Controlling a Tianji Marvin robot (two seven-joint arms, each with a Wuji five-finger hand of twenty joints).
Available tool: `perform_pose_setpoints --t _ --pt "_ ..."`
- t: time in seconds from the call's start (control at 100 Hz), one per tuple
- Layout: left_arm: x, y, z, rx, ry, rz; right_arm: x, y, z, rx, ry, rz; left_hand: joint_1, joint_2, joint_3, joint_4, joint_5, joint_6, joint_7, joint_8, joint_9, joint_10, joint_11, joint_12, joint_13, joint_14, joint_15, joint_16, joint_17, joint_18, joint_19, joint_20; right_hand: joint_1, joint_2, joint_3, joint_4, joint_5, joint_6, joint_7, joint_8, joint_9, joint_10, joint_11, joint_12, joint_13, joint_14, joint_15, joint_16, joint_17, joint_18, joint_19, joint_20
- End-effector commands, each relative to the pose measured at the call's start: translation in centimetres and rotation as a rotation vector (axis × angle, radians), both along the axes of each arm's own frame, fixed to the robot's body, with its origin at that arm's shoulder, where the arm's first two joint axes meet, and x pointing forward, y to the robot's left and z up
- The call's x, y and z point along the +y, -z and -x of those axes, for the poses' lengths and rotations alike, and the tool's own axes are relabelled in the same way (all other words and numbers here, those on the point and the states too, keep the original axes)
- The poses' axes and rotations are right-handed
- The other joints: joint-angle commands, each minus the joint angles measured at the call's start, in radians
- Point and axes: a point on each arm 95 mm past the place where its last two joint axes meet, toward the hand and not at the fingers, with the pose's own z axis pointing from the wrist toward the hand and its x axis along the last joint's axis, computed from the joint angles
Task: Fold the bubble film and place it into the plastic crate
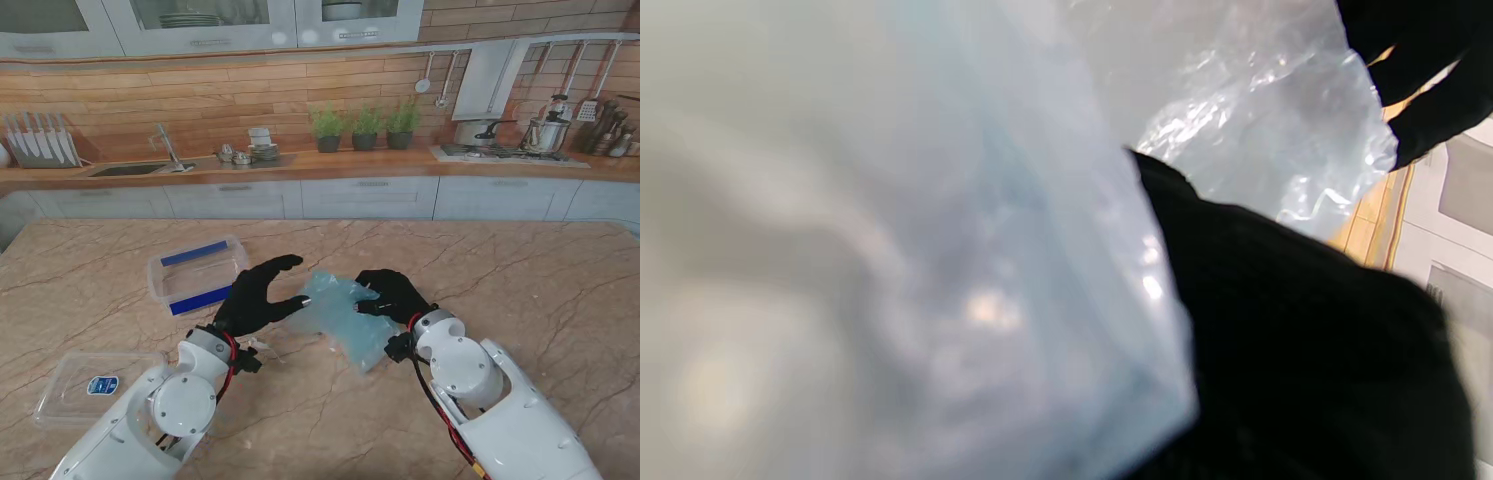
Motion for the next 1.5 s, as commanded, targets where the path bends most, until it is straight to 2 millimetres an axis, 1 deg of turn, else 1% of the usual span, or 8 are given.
perform_pose_setpoints --t 0.0,0.17,0.2,0.3,0.5,0.87,1.25,1.49 --pt "1.3 -1.2 -0.6 -0.045 -0.063 -0.004 0.2 -0.3 0.3 -0.018 -0.005 0.0 0.037 0.042 -0.023 0.031 0.0 0.011 -0.042 -0.013 -0.031 0.011 -0.02 -0.016 -0.033 -0.013 -0.022 -0.013 -0.01 -0.043 -0.025 -0.023 0.058 0.009 0.04 -0.028 -0.008 -0.008 -0.005 -0.01 -0.004 0.017 0.014 0.005 0.021 0.016 0.039 0.01 -0.01 -0.018 0.059 0.041" --pt "4.2 -3.3 -2.4 -0.108 -0.168 -0.057 -0.5 -0.9 0.8 -0.067 0.029 -0.005 0.094 0.038 0.008 0.044 0.036 0.034 -0.019 0.0 -0.031 0.016 -0.008 -0.018 -0.024 -0.017 -0.002 -0.013 0.009 -0.053 0.007 -0.029 0.056 0.013 0.038 -0.026 -0.013 -0.002 -0.004 -0.008 -0.01 0.02 0.02 0.006 0.02 0.014 0.044 0.007 -0.01 -0.02 0.06 0.04" --pt "4.6 -3.7 -2.7 -0.113 -0.179 -0.076 -0.7 -1.0 1.0 -0.074 0.034 -0.006 0.079 0.022 0.053 0.042 0.041 0.039 -0.019 0.003 -0.032 0.017 -0.006 -0.032 -0.024 -0.018 0.004 -0.029 0.009 -0.056 0.026 -0.06 0.056 0.013 0.037 -0.026 -0.014 -0.001 -0.004 -0.008 -0.01 0.021 0.021 0.006 0.02 0.014 0.045 0.007 -0.01 -0.02 0.06 0.04" --pt "6.3 -4.6 -3.9 -0.119 -0.21 -0.181 -1.1 -1.3 1.4 -0.097 0.047 -0.01 0.068 -0.017 0.094 0.036 0.064 0.059 -0.023 0.002 -0.036 0.024 -0.024 -0.049 -0.023 -0.013 -0.002 -0.044 0.025 -0.057 0.048 -0.077 0.055 0.014 0.035 -0.024 -0.015 0.0 -0.005 -0.008 -0.012 0.022 0.022 0.004 0.019 0.013 0.047 0.006 -0.01 -0.02 0.06 0.04" --pt "8.7 -5.4 -5.6 -0.03 -0.213 -0.363 -1.9 -1.6 2.1 -0.135 0.063 0.0 0.06 -0.047 0.111 0.03 0.076 0.075 -0.032 0.004 -0.064 0.031 -0.045 -0.061 -0.041 -0.017 -0.02 -0.059 0.022 -0.068 0.042 -0.092 0.054 0.018 0.031 -0.022 -0.017 0.0 -0.005 -0.009 -0.015 0.022 0.025 0.001 0.018 0.011 0.05 0.003 -0.012 -0.02 0.06 0.039" --pt "9.9 -4.9 -9.3 0.069 -0.235 -0.541 -2.3 -2.0 2.2 -0.164 0.081 -0.003 0.086 -0.074 0.153 0.034 0.089 0.107 -0.064 0.009 -0.07 0.039 -0.046 -0.063 -0.03 -0.008 0.01 -0.046 0.05 -0.063 0.083 -0.08 0.054 0.024 0.023 -0.017 -0.019 0.001 -0.006 -0.008 -0.019 0.025 0.032 -0.002 0.016 0.01 0.054 -0.001 -0.016 -0.02 0.059 0.037" --pt "12.4 -4.0 -11.0 0.237 -0.262 -0.668 -2.5 -1.7 2.5 -0.166 0.097 0.048 0.088 -0.066 0.123 0.029 0.061 0.118 -0.14 -0.02 -0.125 0.046 -0.073 -0.074 -0.073 -0.01 -0.011 -0.052 0.022 -0.075 0.056 -0.086 0.053 0.025 0.021 -0.014 -0.02 0.0 -0.006 -0.008 -0.02 0.026 0.038 -0.003 0.017 0.008 0.062 0.0 -0.012 -0.021 0.063 0.037" --pt "13.4 -3.4 -12.3 0.323 -0.252 -0.71 -2.4 -1.6 3.0 -0.179 0.111 0.071 0.095 -0.058 0.094 0.031 0.05 0.115 -0.165 -0.026 -0.146 0.047 -0.077 -0.075 -0.071 -0.008 -0.007 -0.051 0.055 -0.059 0.067 -0.079 0.051 0.028 0.021 -0.013 -0.019 -0.001 -0.004 -0.008 -0.02 0.027 0.041 -0.004 0.021 0.004 0.068 0.001 -0.005 -0.02 0.068 0.037"
